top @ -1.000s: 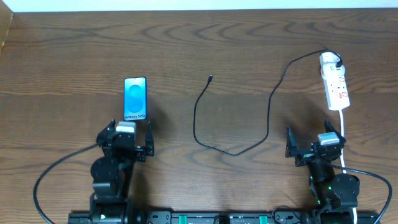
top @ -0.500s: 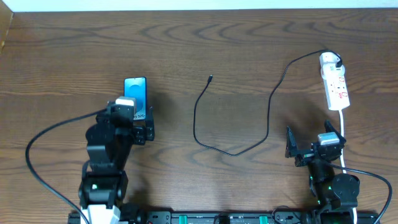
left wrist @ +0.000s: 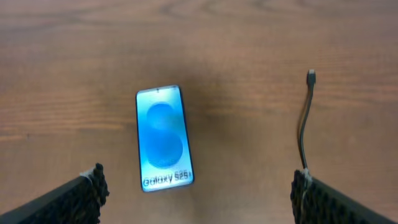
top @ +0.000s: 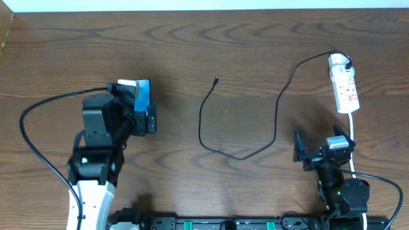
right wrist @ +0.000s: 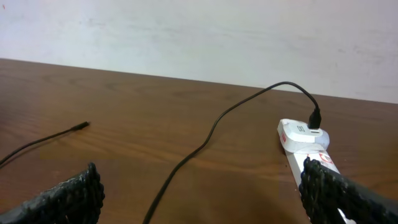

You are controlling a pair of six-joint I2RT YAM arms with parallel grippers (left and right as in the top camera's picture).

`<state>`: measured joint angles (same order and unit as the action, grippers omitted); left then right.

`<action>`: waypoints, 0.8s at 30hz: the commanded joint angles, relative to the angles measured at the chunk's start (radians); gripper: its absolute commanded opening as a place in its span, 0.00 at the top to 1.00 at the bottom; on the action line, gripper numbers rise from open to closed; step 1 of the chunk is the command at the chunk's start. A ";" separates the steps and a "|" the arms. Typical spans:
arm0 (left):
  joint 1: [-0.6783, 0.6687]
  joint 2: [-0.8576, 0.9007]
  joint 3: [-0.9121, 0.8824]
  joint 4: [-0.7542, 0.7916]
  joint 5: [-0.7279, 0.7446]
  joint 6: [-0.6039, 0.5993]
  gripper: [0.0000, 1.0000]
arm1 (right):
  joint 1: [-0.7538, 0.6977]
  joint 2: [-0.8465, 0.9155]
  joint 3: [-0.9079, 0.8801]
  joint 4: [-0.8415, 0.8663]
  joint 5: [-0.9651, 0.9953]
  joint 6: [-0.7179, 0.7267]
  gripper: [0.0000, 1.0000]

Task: Plug charger to phone and switch on socket
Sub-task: 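Reach the left gripper forward over the Galaxy S25+ phone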

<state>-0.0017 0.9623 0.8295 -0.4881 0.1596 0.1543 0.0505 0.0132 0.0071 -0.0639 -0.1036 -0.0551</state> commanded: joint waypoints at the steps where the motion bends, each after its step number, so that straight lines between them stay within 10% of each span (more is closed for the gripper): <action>1: 0.005 0.058 0.122 -0.074 0.016 -0.005 0.05 | -0.004 -0.001 -0.002 -0.004 0.004 0.013 0.01; 24: 0.004 0.665 0.923 -0.719 0.039 0.028 0.05 | -0.004 -0.001 -0.002 -0.004 0.004 0.013 0.01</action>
<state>-0.0017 1.6123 1.7214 -1.2060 0.1818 0.1654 0.0505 0.0132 0.0071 -0.0639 -0.1032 -0.0551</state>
